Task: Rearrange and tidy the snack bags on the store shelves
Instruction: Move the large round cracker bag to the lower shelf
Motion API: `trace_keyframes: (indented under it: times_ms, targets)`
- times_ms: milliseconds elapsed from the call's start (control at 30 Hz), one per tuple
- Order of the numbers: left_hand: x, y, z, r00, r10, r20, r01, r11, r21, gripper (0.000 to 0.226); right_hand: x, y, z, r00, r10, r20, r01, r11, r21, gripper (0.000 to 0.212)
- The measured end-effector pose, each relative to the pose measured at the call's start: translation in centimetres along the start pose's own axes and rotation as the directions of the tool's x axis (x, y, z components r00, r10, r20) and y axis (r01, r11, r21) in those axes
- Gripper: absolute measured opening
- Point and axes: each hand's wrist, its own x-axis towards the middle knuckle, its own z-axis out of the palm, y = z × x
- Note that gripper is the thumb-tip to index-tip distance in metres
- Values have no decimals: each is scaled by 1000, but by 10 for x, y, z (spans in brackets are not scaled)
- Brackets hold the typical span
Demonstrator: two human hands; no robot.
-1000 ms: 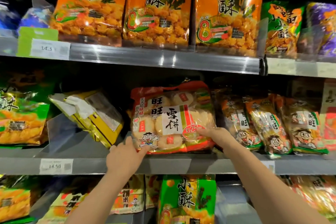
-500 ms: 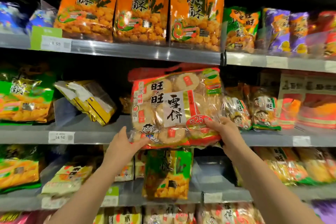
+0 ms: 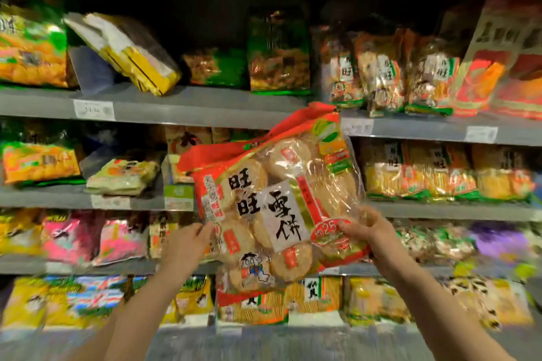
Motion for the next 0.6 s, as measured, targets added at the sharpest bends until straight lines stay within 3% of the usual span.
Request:
trace_keyframes:
  times_ms: [200, 367, 500, 600]
  targets:
    - [12, -49, 46, 997, 71, -20, -69, 996, 60, 47, 17, 66, 4, 997, 63, 32, -64, 997, 31, 72]
    - [24, -94, 102, 984, 150, -94, -139, 983, 119, 44, 42, 150, 10, 993, 83, 78, -90, 991, 95, 75]
    - [20, -140, 169, 896, 362, -257, -325, 929, 176, 47, 60, 260, 4, 995, 89, 35, -92, 992, 91, 66]
    - [28, -168, 229, 825, 444, -350, -380, 894, 238, 38, 81, 348, -2, 995, 95, 21, -96, 993, 68, 78]
